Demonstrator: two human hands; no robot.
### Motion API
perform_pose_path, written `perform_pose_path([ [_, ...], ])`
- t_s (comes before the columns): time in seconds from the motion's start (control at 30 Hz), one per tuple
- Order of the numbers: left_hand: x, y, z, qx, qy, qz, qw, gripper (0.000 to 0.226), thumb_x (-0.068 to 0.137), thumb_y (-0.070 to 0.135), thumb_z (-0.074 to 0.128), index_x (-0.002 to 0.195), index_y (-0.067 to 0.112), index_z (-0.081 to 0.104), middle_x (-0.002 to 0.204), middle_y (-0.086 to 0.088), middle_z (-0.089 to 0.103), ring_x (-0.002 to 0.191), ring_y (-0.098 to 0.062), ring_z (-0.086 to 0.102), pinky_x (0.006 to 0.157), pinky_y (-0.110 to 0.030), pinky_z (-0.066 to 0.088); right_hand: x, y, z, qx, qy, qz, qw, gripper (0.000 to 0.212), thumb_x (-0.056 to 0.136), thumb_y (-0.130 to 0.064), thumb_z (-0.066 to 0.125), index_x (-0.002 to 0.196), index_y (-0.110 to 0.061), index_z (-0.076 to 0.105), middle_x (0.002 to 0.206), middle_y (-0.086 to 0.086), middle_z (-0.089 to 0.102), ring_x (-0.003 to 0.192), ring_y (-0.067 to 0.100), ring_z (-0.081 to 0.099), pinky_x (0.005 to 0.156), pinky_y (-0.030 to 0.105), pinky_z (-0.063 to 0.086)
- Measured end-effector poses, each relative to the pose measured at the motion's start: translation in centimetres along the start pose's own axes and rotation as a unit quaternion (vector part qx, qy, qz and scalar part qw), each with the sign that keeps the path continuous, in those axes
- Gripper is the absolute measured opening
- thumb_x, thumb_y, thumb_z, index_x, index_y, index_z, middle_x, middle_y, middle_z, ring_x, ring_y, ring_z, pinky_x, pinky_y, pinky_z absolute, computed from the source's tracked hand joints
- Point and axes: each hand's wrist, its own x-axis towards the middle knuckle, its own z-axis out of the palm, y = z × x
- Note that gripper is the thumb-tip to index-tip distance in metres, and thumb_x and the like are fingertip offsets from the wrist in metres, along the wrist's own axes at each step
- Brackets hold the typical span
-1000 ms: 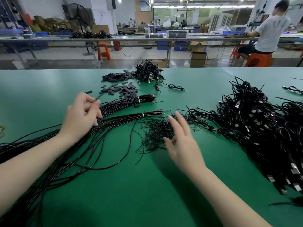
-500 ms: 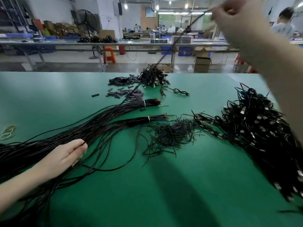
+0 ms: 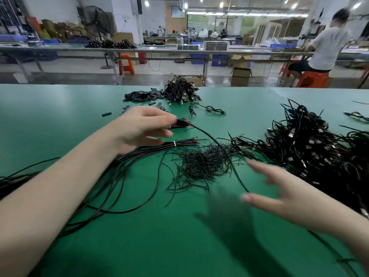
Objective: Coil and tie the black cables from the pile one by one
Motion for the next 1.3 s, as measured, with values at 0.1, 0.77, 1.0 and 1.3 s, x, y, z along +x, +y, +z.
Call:
perform_pose_path([
  [0.1, 2.1, 0.6, 5.3, -0.01, -0.082, 0.016, 0.996, 0.024, 0.058, 0.04, 0.085, 0.078, 0.029, 0.078, 0.073, 0.007, 0.071, 0.072, -0.007, 0.069, 0.069, -0.022, 0.057, 2.5, -3.8, 1.5, 0.192, 0.096, -0.062, 0.975, 0.049, 0.072, -0.066, 0.056, 0.116, -0.044, 0.056, 0.116, -0.028, 0.063, 0.107, -0.008, 0.058, 0.096, 0.014, 0.043],
  [0.77, 2.9, -5.2, 9.2, -0.145, -0.142, -0.019, 0.979, 0.048, 0.097, 0.046, 0.037, 0.093, 0.022, 0.078, 0.108, -0.009, 0.074, 0.056, -0.005, 0.063, 0.04, -0.015, 0.04, 7.3, -0.5, 5.1, 0.428, -0.195, 0.007, 0.882, 0.042, 0.095, -0.05, 0.036, 0.098, -0.027, 0.07, 0.063, -0.008, 0.041, 0.052, 0.01, 0.029, 0.049, 0.02, 0.028],
  [1.0, 1.6, -2.7, 7.5, -0.256, -0.179, -0.023, 0.95, 0.047, 0.089, 0.038, 0.041, 0.054, 0.02, 0.068, 0.056, 0.001, 0.067, 0.05, -0.014, 0.064, 0.054, -0.021, 0.052, 7.1, 2.1, 5.4, 0.342, -0.233, 0.112, 0.903, 0.036, 0.079, -0.055, 0.059, 0.07, -0.02, 0.058, 0.055, -0.008, 0.036, 0.044, 0.008, 0.032, 0.042, 0.019, 0.029],
  [1.3, 3.4, -5.5, 9.5, -0.067, -0.117, -0.087, 0.987, 0.047, 0.104, 0.041, 0.023, 0.118, 0.019, 0.063, 0.109, 0.001, 0.073, 0.104, -0.013, 0.068, 0.094, -0.028, 0.049, 6.3, 0.3, 0.7, 0.448, -0.038, -0.014, 0.893, 0.024, 0.095, -0.031, 0.053, 0.094, -0.024, 0.076, 0.057, -0.008, 0.039, 0.044, 0.009, 0.031, 0.042, 0.016, 0.029],
])
